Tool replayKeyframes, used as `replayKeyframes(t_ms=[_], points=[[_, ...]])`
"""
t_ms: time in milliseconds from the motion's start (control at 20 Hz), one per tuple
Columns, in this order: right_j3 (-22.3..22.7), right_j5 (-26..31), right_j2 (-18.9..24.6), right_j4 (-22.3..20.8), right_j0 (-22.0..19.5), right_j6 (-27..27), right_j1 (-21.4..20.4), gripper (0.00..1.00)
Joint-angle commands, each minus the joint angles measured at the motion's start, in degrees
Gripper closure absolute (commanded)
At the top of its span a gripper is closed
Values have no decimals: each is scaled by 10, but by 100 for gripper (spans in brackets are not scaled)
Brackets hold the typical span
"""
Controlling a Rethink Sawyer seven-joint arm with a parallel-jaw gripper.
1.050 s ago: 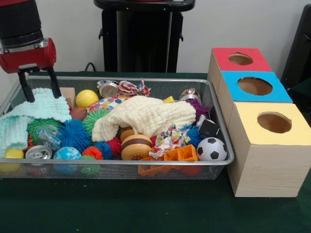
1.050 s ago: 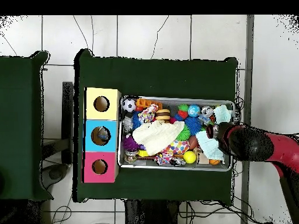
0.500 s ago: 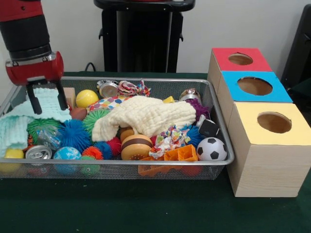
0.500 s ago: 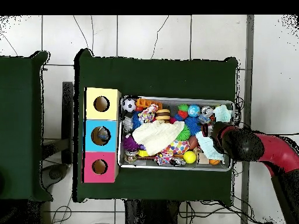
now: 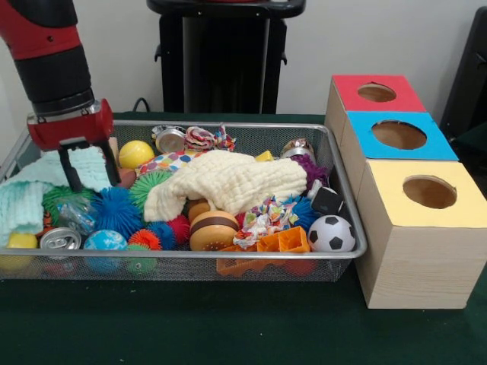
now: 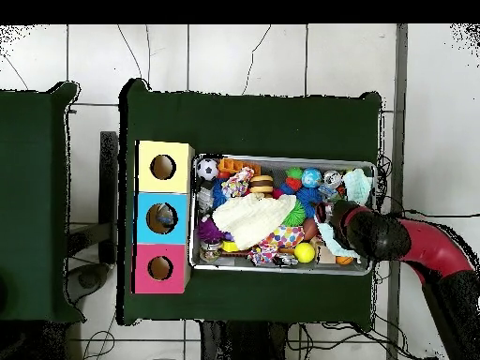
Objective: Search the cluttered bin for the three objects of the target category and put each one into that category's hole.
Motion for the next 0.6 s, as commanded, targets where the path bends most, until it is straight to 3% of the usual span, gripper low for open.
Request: replayKeyframes(t_ms=[50, 600], points=[[-43, -44, -41, -37, 17, 1, 49, 0], [-64, -23, -26, -27, -1, -41, 71, 0]])
